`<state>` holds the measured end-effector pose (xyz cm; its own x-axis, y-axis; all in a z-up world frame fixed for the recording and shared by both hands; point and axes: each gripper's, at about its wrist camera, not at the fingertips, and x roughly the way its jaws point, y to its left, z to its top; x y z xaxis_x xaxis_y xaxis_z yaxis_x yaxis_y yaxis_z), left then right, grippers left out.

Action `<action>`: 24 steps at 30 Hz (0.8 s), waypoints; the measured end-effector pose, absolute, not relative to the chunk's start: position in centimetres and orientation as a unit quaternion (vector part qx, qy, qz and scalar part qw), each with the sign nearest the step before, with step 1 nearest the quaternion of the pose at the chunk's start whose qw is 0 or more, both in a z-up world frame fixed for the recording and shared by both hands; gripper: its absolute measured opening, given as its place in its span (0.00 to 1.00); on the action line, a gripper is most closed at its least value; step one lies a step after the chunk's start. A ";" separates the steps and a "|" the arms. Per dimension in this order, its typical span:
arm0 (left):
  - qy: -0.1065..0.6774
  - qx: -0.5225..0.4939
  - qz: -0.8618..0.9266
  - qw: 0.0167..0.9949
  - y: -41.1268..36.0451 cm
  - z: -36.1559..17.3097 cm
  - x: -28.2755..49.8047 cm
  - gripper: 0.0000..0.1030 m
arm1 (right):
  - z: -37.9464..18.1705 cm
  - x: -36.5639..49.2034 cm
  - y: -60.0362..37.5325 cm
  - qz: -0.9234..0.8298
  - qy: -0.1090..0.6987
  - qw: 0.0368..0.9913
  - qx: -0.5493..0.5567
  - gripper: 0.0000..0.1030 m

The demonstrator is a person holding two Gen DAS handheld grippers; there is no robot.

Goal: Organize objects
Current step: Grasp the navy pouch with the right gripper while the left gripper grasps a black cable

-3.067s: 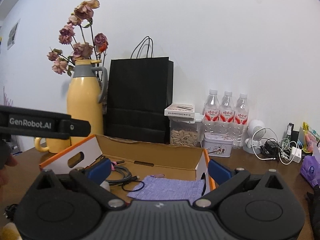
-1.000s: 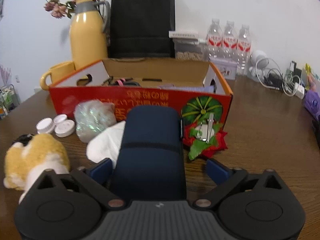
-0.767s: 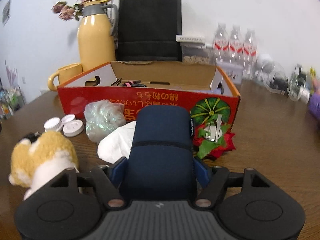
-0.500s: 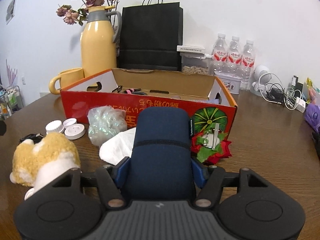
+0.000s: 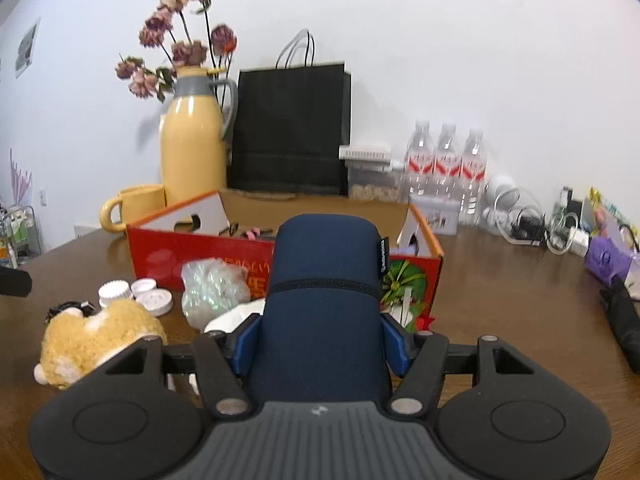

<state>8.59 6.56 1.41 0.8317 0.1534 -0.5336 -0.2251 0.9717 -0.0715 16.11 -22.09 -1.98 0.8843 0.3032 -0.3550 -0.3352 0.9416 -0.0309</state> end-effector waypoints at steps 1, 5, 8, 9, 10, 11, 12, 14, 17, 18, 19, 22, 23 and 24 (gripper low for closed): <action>0.275 -0.065 0.102 0.954 6.7 1.3 8.6 1.00 | -1.9 16.0 -22.2 0.165 0.171 0.970 -0.044 0.59; 0.287 -0.059 0.099 0.951 7.3 0.4 8.8 1.00 | -1.8 15.8 -22.3 0.166 0.164 0.972 -0.042 0.59; 0.299 -0.059 0.099 0.947 7.7 -0.5 9.4 1.00 | -1.7 15.5 -22.2 0.167 0.157 0.972 -0.044 0.59; 0.302 -0.060 0.100 0.946 7.8 -0.8 9.7 1.00 | -1.7 15.4 -22.2 0.167 0.154 0.973 -0.046 0.59; 0.305 -0.059 0.100 0.945 7.8 -1.1 10.0 1.00 | -1.7 15.4 -22.1 0.168 0.153 0.973 -0.047 0.59; 0.306 -0.058 0.099 0.945 7.9 -1.3 10.4 1.00 | -1.7 15.4 -22.1 0.169 0.153 0.973 -0.048 0.59; 0.307 -0.055 0.100 0.945 7.9 -1.5 10.9 1.00 | -1.7 15.4 -22.1 0.169 0.152 0.973 -0.048 0.59; 0.311 -0.045 0.100 0.944 7.8 -1.9 12.0 1.00 | -1.7 15.4 -22.0 0.170 0.152 0.973 -0.048 0.59; 0.326 -0.038 0.091 0.940 7.6 -2.6 13.9 0.89 | -1.7 15.4 -22.0 0.170 0.153 0.972 -0.048 0.59; 0.331 -0.041 0.086 0.939 7.6 -2.8 14.4 0.77 | -1.7 15.4 -22.0 0.170 0.154 0.972 -0.048 0.59; 0.336 -0.050 0.079 0.937 7.7 -3.0 14.8 0.60 | -1.8 15.4 -22.0 0.170 0.155 0.972 -0.048 0.59; 0.329 -0.043 0.084 0.940 7.4 -3.0 14.8 0.41 | -1.8 15.4 -22.0 0.171 0.155 0.972 -0.048 0.59; 0.326 -0.049 0.079 0.941 7.5 -3.0 14.6 0.41 | -1.8 15.4 -22.0 0.171 0.156 0.972 -0.049 0.59; 0.324 -0.051 0.081 0.941 7.5 -3.1 14.5 0.40 | -1.8 15.4 -21.9 0.172 0.156 0.971 -0.049 0.59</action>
